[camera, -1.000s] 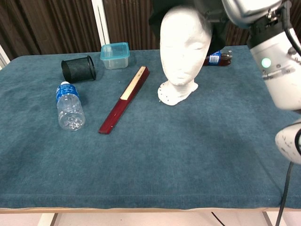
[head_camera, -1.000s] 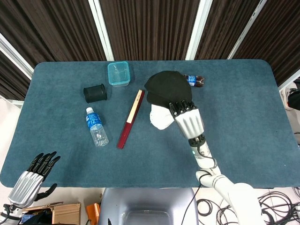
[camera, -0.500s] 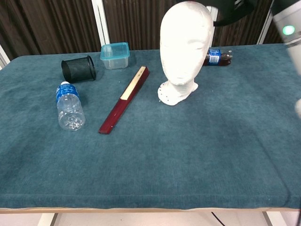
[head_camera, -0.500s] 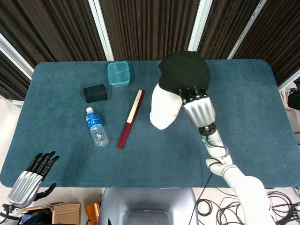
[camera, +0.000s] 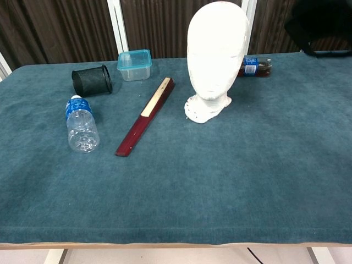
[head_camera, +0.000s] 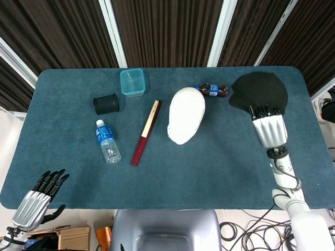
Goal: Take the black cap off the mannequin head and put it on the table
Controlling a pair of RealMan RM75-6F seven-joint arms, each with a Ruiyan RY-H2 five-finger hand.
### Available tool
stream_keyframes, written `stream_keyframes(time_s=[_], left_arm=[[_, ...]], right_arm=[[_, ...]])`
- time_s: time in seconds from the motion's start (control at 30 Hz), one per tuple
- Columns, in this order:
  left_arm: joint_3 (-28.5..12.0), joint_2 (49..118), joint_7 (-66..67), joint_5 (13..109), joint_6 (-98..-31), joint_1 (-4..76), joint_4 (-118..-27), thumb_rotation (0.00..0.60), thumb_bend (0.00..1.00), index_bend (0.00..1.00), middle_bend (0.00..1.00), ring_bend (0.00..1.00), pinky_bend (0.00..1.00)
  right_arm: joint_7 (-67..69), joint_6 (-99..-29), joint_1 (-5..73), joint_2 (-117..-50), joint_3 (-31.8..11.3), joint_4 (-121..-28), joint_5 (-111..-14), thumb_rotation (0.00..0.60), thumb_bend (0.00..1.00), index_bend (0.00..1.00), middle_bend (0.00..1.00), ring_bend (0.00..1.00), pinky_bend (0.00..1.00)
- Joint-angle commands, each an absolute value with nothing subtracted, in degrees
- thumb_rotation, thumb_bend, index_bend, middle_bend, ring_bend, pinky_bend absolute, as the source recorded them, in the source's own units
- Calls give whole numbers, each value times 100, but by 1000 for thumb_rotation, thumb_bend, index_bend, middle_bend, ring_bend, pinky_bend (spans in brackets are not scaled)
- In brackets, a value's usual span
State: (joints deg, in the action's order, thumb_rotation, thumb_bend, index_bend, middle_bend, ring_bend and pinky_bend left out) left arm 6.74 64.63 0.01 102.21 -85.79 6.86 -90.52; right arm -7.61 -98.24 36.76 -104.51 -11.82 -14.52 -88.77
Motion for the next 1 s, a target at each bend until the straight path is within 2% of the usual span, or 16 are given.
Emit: stream_keyframes(time_s=[0.03, 0.4, 0.5, 0.6, 0.67, 0.77, 0.87, 1.0], left_arm=[[675, 6453, -15, 10212, -8564, 696, -9060, 600, 312, 0, 19, 61, 72], [668, 6388, -165, 10206, -8703, 643, -9012, 600, 312, 0, 19, 61, 72], [673, 6388, -171, 10216, -8710, 640, -9006, 600, 312, 0, 19, 61, 72], [672, 6390, -169, 10225, -8716, 641, -9006, 600, 312, 0, 19, 61, 71], [670, 6392, -167, 10229, -8713, 644, -9007, 600, 311, 0, 19, 61, 72], [667, 6388, -170, 10222, -8695, 654, -9008, 600, 311, 0, 19, 61, 72], [663, 6382, -177, 10223, -8705, 653, -9011, 600, 312, 0, 19, 61, 72], [663, 6381, -181, 10229, -8713, 651, -9012, 600, 312, 0, 19, 61, 72]], right_arm=[[-555, -9604, 3486, -10737, -1007, -1204, -8864, 600, 433, 1000, 842, 716, 970], [-70, -9782, 3138, -11324, -526, -978, -9123, 600, 414, 1000, 842, 709, 965], [63, -9935, 3045, -11372, -384, -1006, -9230, 600, 405, 934, 815, 678, 939], [176, -10077, 2868, -11395, -193, -1064, -9371, 600, 404, 725, 725, 628, 901], [256, -10105, 2688, -11398, -66, -1162, -9447, 600, 391, 531, 641, 583, 865], [327, -10002, 2406, -11363, 110, -1332, -9532, 600, 301, 296, 522, 508, 818], [477, -9823, 2167, -11261, 256, -1592, -9580, 600, 165, 126, 443, 438, 777], [499, -9619, 2039, -11145, 334, -1826, -9587, 600, 86, 26, 371, 367, 712]])
